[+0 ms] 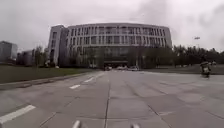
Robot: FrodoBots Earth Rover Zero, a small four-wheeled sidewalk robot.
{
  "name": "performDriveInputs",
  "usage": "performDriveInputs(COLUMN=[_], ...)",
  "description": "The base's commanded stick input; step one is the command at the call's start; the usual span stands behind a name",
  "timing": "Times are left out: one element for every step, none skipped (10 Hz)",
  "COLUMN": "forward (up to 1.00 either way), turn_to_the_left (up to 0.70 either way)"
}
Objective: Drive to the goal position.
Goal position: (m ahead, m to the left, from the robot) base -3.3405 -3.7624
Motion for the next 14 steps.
performDriveInputs(forward=[0.06,0.06,0.06,0.06,0.06,0.07,0.07,0.06,0.07,0.07,0.07,0.06,0.07,0.07], turn_to_the_left=[0.00,0.00,0.00,0.00,0.00,0.00,0.00,0.00,0.00,0.00,0.00,0.00,0.00,0.00])
